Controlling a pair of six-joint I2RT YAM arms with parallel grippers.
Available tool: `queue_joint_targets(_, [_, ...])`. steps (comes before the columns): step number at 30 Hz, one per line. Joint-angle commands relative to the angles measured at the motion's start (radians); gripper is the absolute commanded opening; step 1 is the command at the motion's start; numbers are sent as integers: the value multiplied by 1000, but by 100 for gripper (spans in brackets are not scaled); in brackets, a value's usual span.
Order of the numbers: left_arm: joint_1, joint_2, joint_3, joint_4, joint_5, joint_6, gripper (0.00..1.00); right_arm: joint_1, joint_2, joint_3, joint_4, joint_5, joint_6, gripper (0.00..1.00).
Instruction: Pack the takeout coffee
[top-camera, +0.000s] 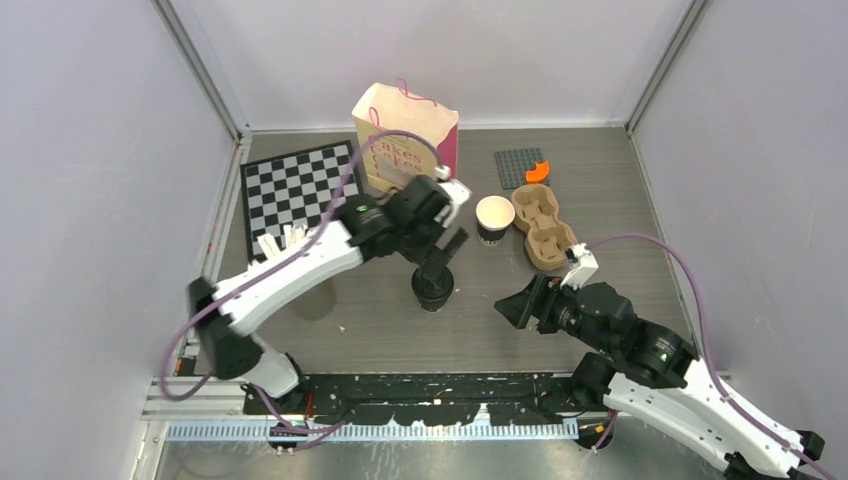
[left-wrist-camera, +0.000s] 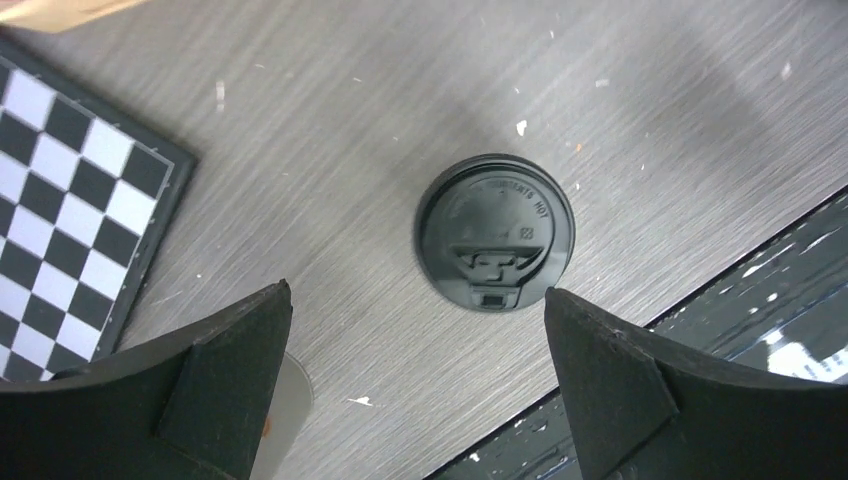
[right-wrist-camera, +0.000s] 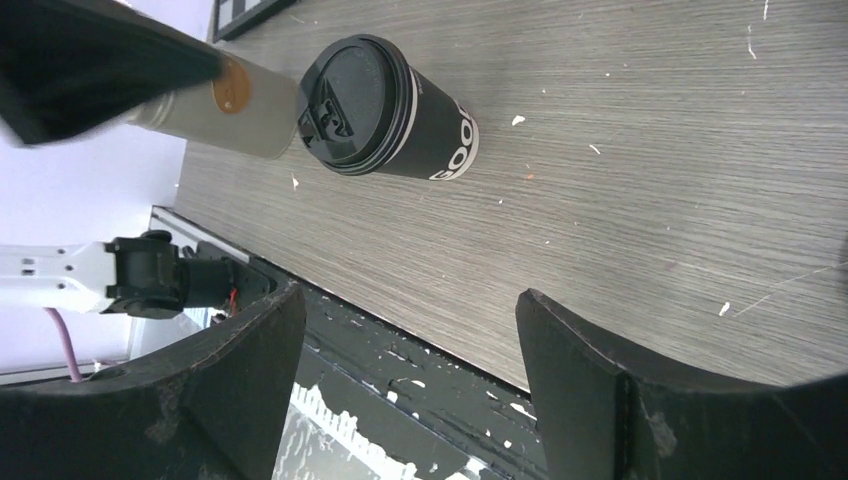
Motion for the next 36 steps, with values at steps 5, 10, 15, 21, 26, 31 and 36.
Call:
queue_joint_targets(5, [181, -390, -361, 382, 171, -148, 96, 2, 222, 15, 222, -5, -33, 80])
queue_joint_targets(10, [201, -405, -452, 381, 283, -165, 90, 0, 421, 51, 342, -12, -100, 79])
queue_joint_targets(15, [207, -396, -527, 419, 315, -193, 83, -5, 617, 147, 379, -31, -162, 73])
queue_joint_targets(21, [230, -362, -578, 511, 393, -239, 71, -64, 725, 213, 404, -99, -214, 67])
queue_joint_targets(26, [270, -354, -609, 564, 423, -256, 64, -156, 776, 222, 450, -229, -220, 63])
queue_joint_targets(31, [316, -327, -635, 598, 449, -246, 61, -206, 840, 258, 459, -294, -255, 64])
queue_joint_targets(36, [328, -304, -654, 638, 504, -246, 58, -223, 910, 281, 484, -382, -279, 64])
